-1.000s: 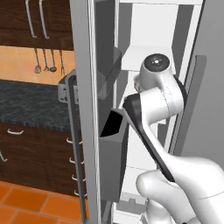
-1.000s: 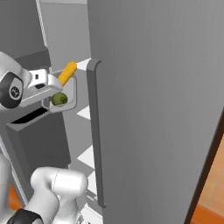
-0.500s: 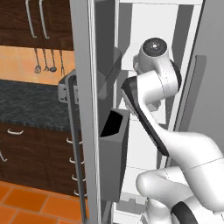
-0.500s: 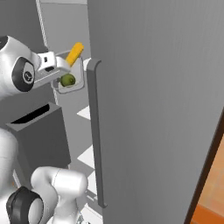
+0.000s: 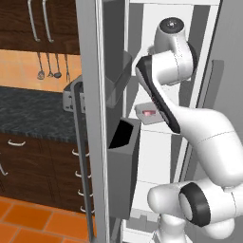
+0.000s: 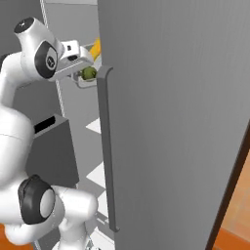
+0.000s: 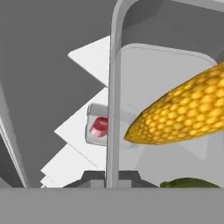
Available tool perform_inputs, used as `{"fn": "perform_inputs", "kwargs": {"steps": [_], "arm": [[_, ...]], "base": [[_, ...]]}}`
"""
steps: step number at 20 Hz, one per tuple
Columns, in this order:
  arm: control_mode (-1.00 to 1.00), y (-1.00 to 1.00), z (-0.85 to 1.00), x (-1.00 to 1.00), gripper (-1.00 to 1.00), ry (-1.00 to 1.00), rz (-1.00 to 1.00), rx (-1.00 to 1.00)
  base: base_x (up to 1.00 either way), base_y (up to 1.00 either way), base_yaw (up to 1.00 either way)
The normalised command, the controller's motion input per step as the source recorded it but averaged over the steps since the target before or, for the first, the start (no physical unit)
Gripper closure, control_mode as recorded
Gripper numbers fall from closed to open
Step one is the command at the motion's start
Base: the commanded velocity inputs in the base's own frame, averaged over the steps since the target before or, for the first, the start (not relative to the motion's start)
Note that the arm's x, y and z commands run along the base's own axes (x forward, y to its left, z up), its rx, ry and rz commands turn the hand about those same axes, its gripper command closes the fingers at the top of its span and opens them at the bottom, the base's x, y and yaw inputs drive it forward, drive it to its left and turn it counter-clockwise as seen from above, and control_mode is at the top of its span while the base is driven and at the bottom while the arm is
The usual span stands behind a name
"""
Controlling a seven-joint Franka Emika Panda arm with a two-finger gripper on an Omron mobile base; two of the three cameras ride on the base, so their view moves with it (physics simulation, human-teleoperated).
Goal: Take the meat container that has the steak and place it on the second highest rack of the freezer. Then take the vegetable container that has the corn and lime and place it on the highest rack of the freezer.
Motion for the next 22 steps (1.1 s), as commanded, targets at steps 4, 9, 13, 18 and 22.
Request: {"fn": "perform_inputs", "kwargs": {"steps": [4,9,13,18,22], "arm": [[-1.0,-0.04,0.01,0.77,1.0,0.01,0.0,0.01],[-1.0,-0.02,-0.01,0.78,1.0,0.0,0.0,0.0],[-1.0,-0.12,-0.16,0.67,1.0,0.0,0.0,0.0],[-1.0,-0.18,-0.24,0.63,1.0,0.0,0.0,0.0],[-1.0,-0.17,-0.12,0.48,1.0,0.0,0.0,0.0]], "base": [[0.0,0.0,0.0],[0.0,0.0,0.0],[0.0,0.0,0.0],[0.0,0.0,0.0],[0.0,0.0,0.0]]}}
